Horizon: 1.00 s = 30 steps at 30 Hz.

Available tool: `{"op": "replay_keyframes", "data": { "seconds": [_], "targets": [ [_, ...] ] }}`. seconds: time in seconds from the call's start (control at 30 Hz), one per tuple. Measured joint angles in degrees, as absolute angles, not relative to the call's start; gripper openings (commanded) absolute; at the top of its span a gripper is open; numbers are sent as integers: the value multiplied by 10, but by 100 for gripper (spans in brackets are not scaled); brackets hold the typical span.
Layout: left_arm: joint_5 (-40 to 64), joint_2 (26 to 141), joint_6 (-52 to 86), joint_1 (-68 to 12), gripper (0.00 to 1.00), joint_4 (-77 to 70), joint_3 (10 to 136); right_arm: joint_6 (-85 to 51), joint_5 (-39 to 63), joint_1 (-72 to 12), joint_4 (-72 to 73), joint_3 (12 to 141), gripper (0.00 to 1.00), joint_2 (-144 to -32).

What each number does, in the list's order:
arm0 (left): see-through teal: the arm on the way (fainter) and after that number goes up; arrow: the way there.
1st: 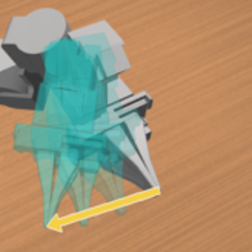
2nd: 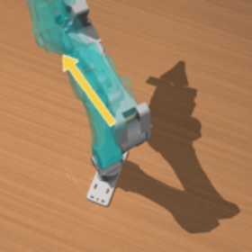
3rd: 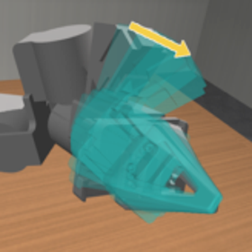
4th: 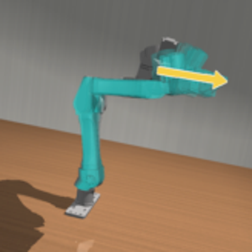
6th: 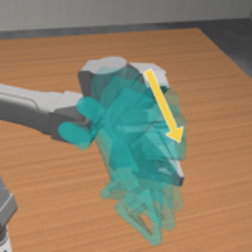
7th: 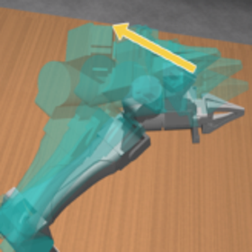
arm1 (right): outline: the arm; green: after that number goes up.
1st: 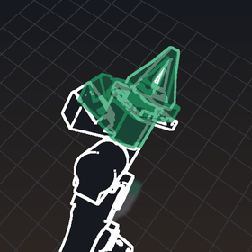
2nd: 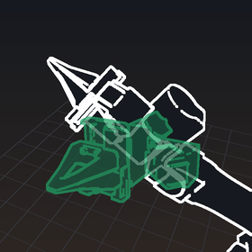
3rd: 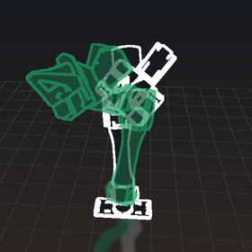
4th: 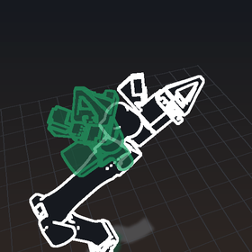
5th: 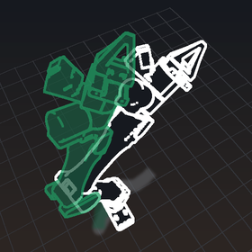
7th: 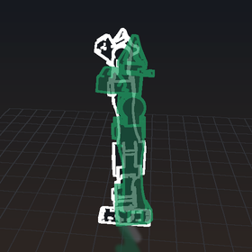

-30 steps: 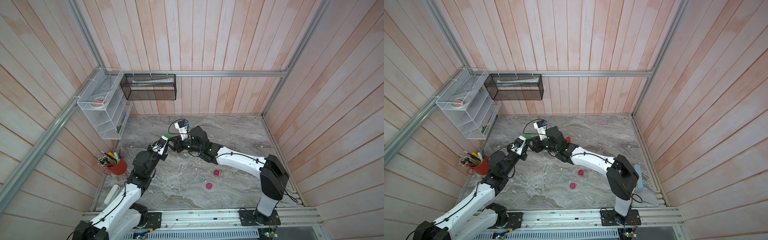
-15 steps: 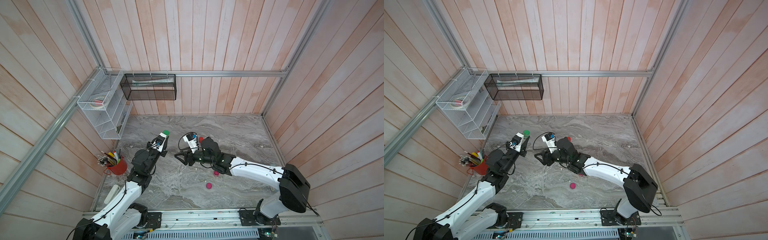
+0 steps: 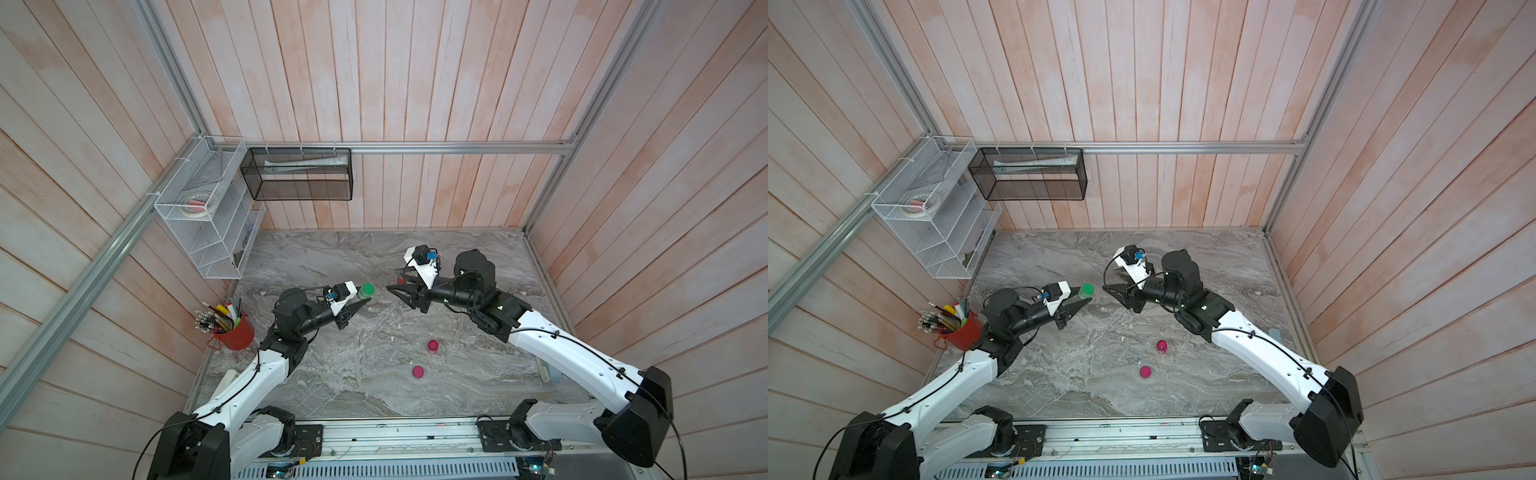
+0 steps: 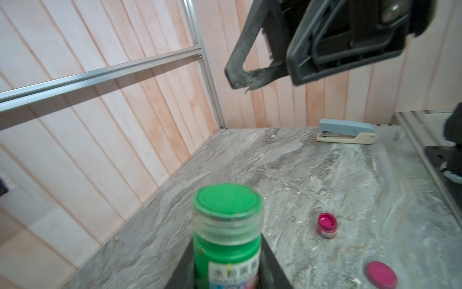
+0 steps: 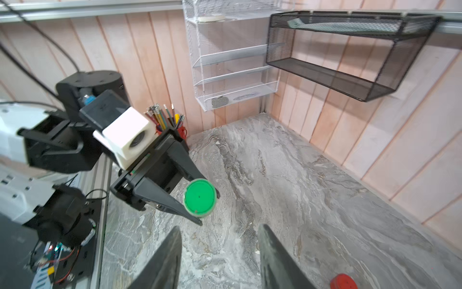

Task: Close the paint jar lid
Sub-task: Screw the lid onto the paint jar.

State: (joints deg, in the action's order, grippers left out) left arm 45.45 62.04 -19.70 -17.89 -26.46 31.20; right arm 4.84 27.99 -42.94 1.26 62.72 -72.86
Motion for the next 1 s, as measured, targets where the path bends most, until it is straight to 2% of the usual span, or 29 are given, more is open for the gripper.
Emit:
{"op": "replay_keyframes", "data": {
  "seconds": [0.27,1.0],
  "targets": [
    [535,634,-189,-179,33,-251,317,92,351,-433,7,645,49,-768],
    [542,635,-186,-180,33,-248,317,108,364,-465,-23,679,44,-821]
  ]
}}
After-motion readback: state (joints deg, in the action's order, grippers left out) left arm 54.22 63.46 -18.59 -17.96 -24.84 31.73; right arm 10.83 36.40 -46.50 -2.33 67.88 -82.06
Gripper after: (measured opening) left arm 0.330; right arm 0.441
